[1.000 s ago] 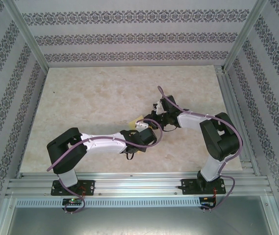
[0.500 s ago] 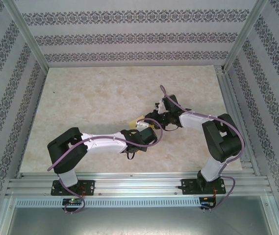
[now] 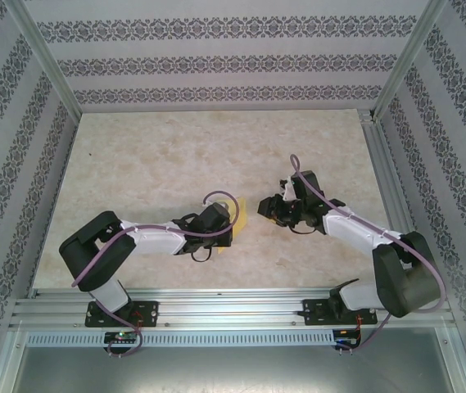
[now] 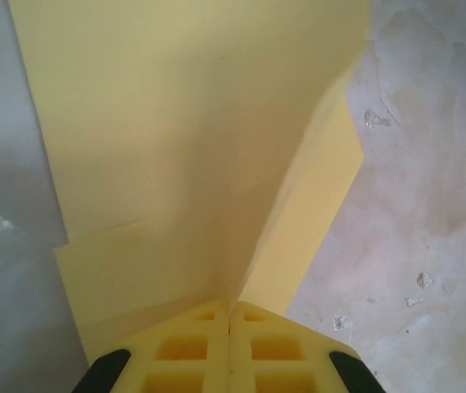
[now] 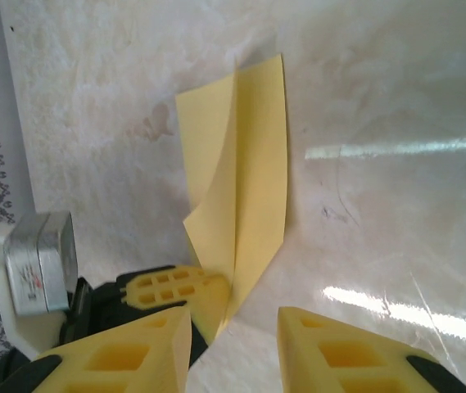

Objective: Fold a paper plane with a square sheet of paper (pick it up from the middle)
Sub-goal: Fourth fold the wing at the center of the table.

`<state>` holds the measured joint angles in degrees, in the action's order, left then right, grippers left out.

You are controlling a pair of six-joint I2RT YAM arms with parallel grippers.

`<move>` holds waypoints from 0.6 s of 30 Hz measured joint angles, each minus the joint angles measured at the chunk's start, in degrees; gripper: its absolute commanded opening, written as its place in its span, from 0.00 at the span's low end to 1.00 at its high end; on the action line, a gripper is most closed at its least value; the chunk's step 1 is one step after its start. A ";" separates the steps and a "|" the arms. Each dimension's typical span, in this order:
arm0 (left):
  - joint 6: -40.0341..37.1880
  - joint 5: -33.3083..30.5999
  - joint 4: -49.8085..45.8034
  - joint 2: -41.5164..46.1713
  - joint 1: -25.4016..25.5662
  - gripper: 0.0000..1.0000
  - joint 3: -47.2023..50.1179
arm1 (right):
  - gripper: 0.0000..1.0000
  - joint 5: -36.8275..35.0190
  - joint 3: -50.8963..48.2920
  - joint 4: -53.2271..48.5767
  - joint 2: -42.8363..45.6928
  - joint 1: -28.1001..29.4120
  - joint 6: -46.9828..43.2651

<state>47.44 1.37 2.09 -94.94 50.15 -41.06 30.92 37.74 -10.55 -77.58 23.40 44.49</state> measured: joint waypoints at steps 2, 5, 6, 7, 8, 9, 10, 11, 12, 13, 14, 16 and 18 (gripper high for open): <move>1.09 2.58 3.50 0.02 -0.98 0.02 1.49 | 0.30 -0.85 -1.33 -0.04 0.81 1.73 0.72; 2.25 5.31 6.71 0.59 -1.73 0.02 2.97 | 0.28 -2.56 -2.34 0.09 1.40 3.74 2.05; 2.43 5.77 6.82 1.01 -1.79 0.02 3.04 | 0.28 -2.93 -2.58 0.26 1.64 4.15 2.51; 2.64 6.29 7.04 1.68 -1.88 0.02 3.06 | 0.27 -3.21 -2.78 0.70 1.77 4.48 3.06; 2.84 6.86 7.28 2.58 -2.03 0.02 3.06 | 0.27 -3.50 -2.78 1.16 1.77 4.83 3.61; 2.99 7.19 7.39 3.39 -2.16 0.02 3.06 | 0.25 -3.74 -2.78 1.57 1.73 5.20 3.91; 3.26 7.43 7.63 4.42 -2.36 0.02 3.06 | 0.22 -3.96 -2.78 2.12 1.66 5.70 4.22; 3.52 7.67 7.80 5.29 -2.56 0.02 3.06 | 0.21 -4.11 -2.78 2.82 1.33 6.23 4.72; 3.72 7.80 7.98 5.86 -2.78 0.02 3.06 | 0.21 -4.31 -2.78 3.37 0.90 6.73 5.16; 3.91 7.96 8.13 6.27 -2.97 0.02 3.06 | 0.20 -4.44 -2.78 4.11 0.22 7.43 5.60; 4.09 8.31 8.39 6.38 -3.30 0.02 3.06 | 0.19 -4.68 -2.78 4.68 -0.52 8.17 6.05; 4.39 8.70 8.94 6.16 -3.87 0.03 3.17 | 0.18 -5.40 -2.75 5.46 -1.95 9.55 6.88; 5.05 9.33 10.49 5.53 -4.42 0.03 3.72 | 0.16 -5.90 -2.73 5.81 -3.08 10.71 7.32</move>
<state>52.49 10.70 12.58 -89.41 45.74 -37.34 25.02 35.00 -4.73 -80.66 34.11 51.81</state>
